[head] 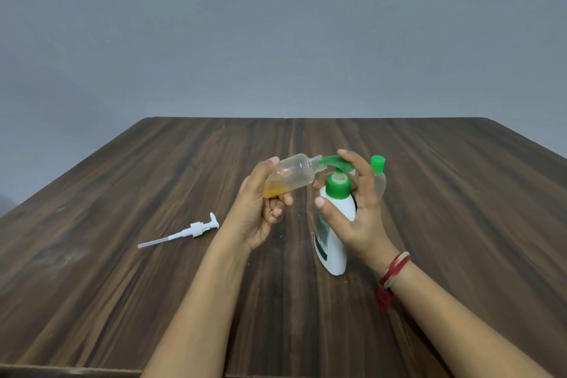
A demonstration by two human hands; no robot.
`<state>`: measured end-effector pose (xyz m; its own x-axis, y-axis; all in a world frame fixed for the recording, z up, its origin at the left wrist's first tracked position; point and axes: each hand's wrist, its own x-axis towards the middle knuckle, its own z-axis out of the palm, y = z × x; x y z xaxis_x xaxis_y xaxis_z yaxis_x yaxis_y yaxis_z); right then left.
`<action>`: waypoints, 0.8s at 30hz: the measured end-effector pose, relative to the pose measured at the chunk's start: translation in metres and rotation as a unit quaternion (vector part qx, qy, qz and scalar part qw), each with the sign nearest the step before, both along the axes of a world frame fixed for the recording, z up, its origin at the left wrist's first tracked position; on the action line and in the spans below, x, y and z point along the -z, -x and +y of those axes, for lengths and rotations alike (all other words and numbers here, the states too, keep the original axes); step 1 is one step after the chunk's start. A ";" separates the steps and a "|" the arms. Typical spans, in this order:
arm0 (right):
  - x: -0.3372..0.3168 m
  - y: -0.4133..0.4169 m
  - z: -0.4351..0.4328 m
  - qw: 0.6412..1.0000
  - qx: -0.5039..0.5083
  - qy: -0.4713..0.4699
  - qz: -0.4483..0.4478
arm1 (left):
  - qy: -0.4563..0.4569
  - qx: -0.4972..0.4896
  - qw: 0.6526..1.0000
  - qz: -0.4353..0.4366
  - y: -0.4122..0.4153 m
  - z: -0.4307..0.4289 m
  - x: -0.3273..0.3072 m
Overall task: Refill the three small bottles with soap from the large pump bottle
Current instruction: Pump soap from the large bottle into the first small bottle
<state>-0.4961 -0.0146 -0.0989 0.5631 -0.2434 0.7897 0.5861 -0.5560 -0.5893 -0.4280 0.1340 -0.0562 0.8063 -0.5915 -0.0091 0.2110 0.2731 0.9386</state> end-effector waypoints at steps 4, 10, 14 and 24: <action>0.000 0.000 0.000 1.000 -0.010 -0.007 -0.002 | 0.001 -0.001 1.000 0.004 -0.001 0.001 0.000; -0.001 0.000 0.001 1.000 -0.018 -0.015 -0.007 | -0.005 -0.003 1.000 -0.001 0.000 0.000 -0.001; 0.000 0.002 0.002 1.000 -0.001 -0.009 0.005 | 0.003 0.002 1.000 0.003 0.000 0.000 -0.001; 0.000 0.002 0.002 1.000 -0.008 -0.015 -0.003 | 0.002 0.003 1.000 0.005 -0.002 0.000 0.000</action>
